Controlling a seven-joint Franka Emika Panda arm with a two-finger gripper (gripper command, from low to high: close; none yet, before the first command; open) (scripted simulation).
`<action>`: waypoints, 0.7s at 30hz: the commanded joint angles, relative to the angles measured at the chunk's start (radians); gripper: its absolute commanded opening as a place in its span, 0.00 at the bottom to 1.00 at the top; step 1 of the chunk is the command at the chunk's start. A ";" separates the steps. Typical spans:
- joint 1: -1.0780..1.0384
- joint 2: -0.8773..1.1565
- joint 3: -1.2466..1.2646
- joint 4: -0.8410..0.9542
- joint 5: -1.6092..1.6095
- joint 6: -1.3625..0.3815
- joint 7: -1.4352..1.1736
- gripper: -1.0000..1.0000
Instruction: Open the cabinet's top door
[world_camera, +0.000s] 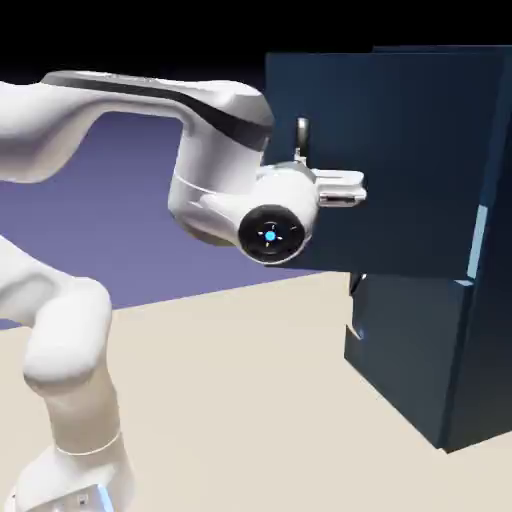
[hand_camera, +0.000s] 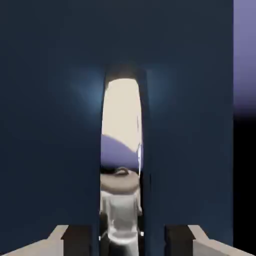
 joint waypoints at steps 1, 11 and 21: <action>0.007 0.027 -0.030 0.024 -0.026 -0.045 -0.006 0.00; 0.098 0.341 -0.286 0.326 -0.169 -0.480 -0.096 0.00; 0.106 0.664 -0.417 0.616 -0.170 -0.853 -0.212 1.00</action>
